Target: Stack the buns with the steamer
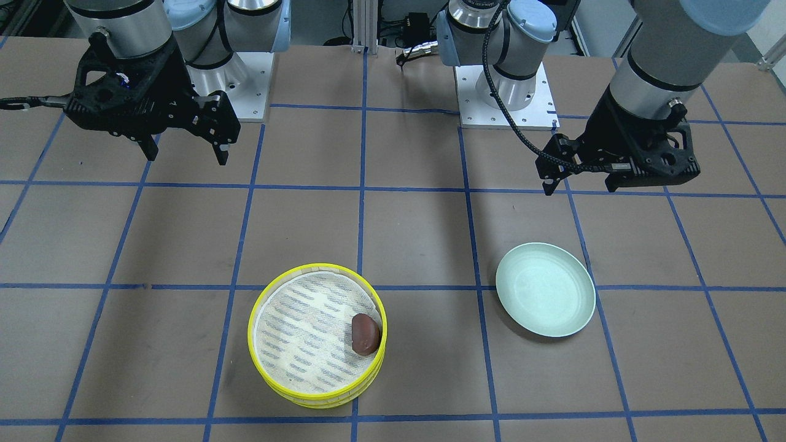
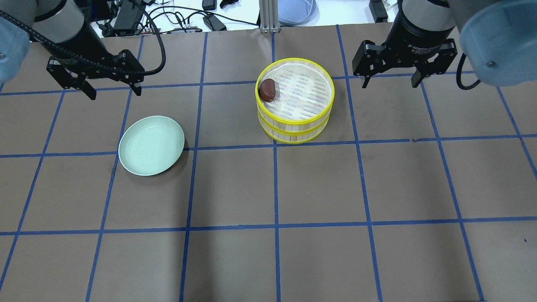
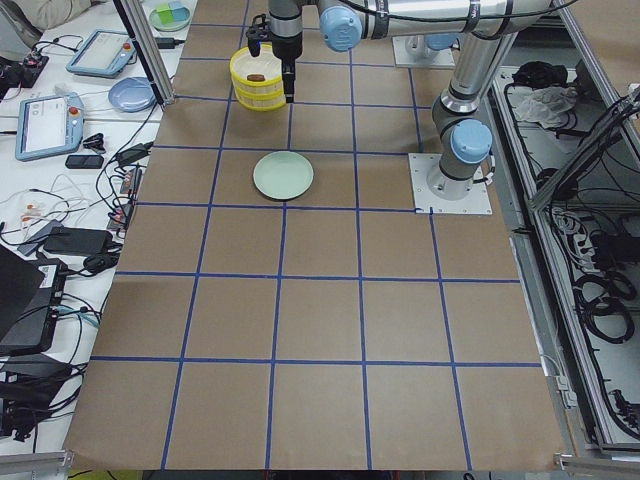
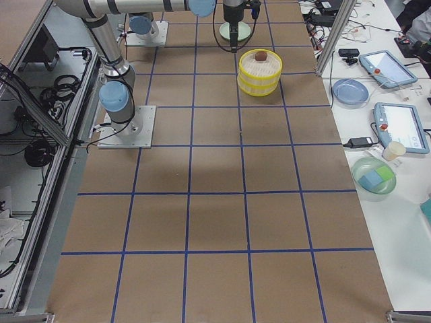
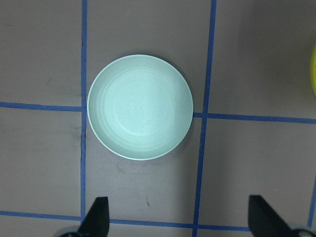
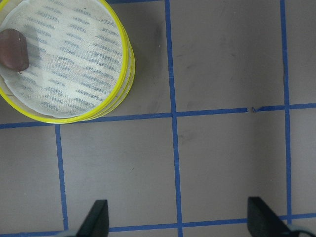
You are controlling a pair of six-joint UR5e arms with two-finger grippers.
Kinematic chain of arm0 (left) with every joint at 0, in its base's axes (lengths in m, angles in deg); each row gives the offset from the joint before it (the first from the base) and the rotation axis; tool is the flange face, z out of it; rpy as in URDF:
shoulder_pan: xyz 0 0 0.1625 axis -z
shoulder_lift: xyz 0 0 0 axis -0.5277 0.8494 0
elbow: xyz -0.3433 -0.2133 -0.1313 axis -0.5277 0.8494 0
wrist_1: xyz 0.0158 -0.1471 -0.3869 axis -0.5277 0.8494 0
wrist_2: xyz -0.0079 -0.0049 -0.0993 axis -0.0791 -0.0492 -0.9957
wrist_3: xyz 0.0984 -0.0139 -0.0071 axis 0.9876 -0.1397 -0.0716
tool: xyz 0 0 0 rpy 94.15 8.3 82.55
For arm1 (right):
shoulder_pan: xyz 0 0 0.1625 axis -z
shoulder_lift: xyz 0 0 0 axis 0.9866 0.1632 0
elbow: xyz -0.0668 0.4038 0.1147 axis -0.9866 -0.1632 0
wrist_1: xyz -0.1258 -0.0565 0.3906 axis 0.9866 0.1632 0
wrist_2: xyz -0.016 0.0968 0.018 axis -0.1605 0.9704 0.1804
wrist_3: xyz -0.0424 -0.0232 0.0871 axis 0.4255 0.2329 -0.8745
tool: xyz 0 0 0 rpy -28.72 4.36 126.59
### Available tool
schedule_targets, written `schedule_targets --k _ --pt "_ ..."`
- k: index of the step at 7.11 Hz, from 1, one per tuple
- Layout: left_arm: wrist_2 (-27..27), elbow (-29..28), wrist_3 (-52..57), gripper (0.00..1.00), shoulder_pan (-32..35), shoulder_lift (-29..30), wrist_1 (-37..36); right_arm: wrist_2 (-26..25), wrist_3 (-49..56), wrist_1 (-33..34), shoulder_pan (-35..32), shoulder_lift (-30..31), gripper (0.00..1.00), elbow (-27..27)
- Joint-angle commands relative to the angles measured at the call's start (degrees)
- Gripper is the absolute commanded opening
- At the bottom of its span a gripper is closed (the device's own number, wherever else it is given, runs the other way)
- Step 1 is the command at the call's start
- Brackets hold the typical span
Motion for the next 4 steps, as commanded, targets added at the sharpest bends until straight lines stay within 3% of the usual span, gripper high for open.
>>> schedule_targets --k 1,4 --pt "0.26 0.14 0.08 1.00 -0.05 -0.20 0.16 0.03 0.07 0.07 -0.05 -0.07 1.00 0.13" --pt "0.52 0.23 0.86 1.00 -0.58 -0.29 0.16 0.03 0.07 0.06 0.04 -0.15 1.00 0.13"
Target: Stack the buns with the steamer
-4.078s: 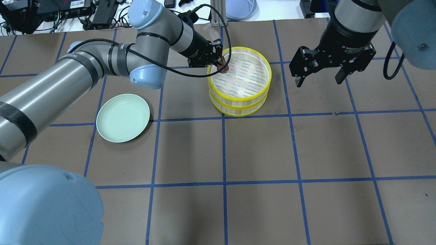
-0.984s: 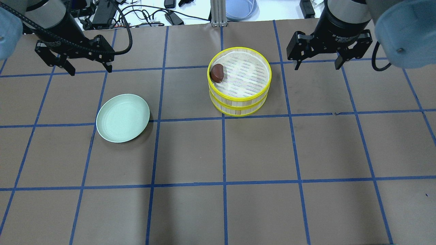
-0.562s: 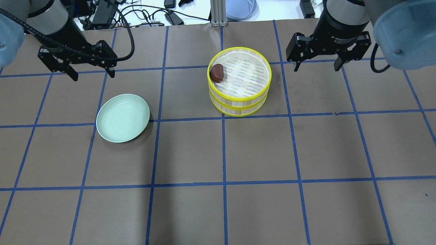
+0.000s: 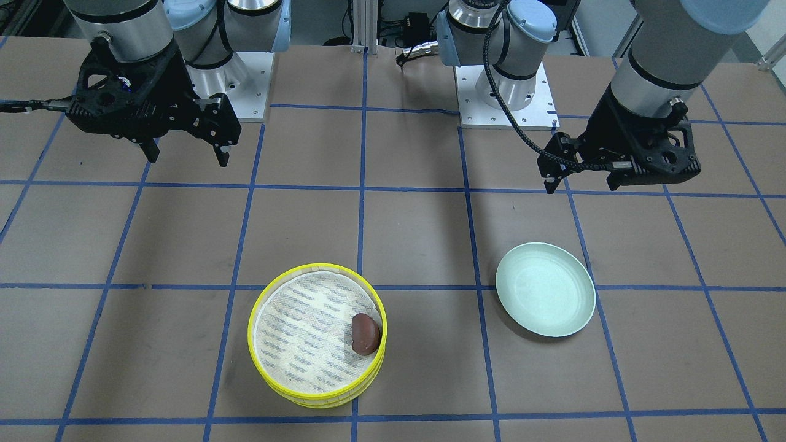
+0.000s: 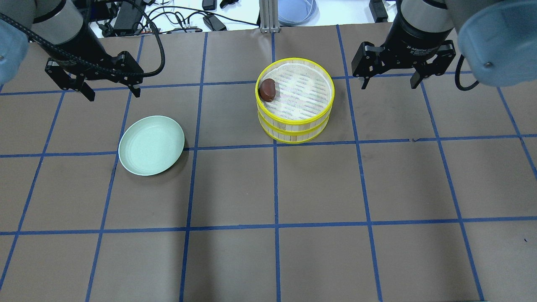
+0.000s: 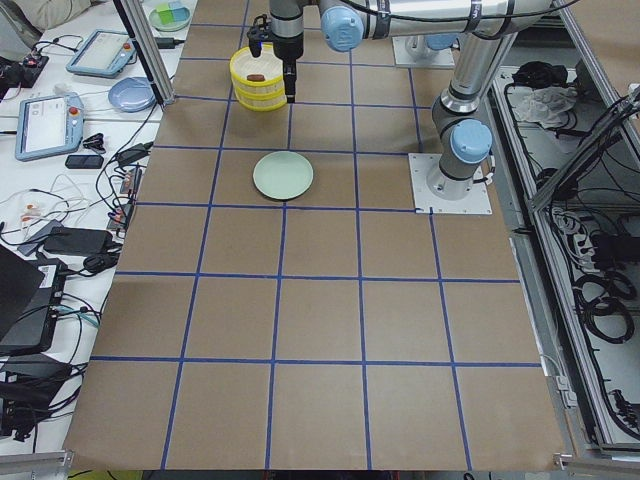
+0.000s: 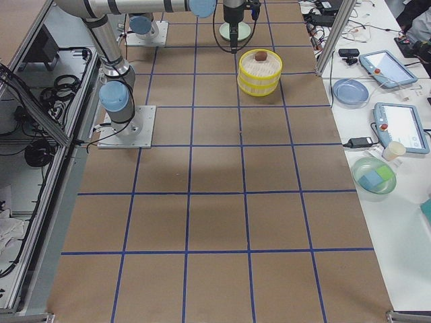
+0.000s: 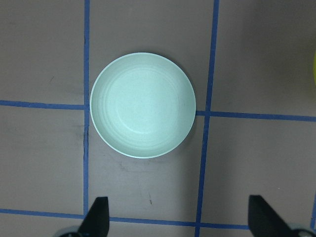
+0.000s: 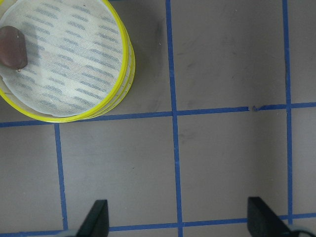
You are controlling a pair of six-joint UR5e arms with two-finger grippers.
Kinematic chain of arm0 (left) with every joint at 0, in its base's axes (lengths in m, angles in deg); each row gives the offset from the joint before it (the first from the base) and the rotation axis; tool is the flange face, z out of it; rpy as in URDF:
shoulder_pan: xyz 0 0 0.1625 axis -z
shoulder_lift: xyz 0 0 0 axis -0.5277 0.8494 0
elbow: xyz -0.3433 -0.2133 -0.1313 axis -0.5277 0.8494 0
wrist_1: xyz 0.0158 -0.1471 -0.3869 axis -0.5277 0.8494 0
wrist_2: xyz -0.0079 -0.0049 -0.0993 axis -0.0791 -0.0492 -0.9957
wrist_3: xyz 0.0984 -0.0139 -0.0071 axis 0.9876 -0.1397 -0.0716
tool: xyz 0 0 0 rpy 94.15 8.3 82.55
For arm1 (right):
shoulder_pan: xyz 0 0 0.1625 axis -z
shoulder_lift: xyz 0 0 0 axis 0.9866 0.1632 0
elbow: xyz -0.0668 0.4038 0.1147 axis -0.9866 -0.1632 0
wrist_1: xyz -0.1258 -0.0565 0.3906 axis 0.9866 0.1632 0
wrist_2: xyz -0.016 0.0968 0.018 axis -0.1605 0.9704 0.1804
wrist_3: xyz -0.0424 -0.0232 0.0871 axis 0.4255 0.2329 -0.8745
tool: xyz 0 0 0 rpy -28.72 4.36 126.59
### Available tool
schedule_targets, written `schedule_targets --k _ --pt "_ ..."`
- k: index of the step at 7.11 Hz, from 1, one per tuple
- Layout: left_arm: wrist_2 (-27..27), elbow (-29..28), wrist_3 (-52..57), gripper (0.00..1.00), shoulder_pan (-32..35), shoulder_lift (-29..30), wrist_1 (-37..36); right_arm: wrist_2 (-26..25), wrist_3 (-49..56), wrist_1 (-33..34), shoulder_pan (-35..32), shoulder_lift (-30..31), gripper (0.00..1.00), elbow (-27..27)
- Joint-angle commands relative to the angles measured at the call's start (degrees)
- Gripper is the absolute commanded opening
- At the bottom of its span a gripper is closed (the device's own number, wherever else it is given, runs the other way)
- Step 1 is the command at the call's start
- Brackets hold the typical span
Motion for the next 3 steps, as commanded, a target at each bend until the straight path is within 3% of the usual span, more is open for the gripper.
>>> schedule_targets --k 1,3 --pt "0.16 0.06 0.39 1.00 -0.10 -0.06 0.18 0.00 0.00 0.04 0.01 -0.02 1.00 -0.05" --pt "0.16 1.46 0.39 1.00 -0.45 -0.06 0.09 0.00 -0.09 0.04 -0.08 -0.11 1.00 0.03"
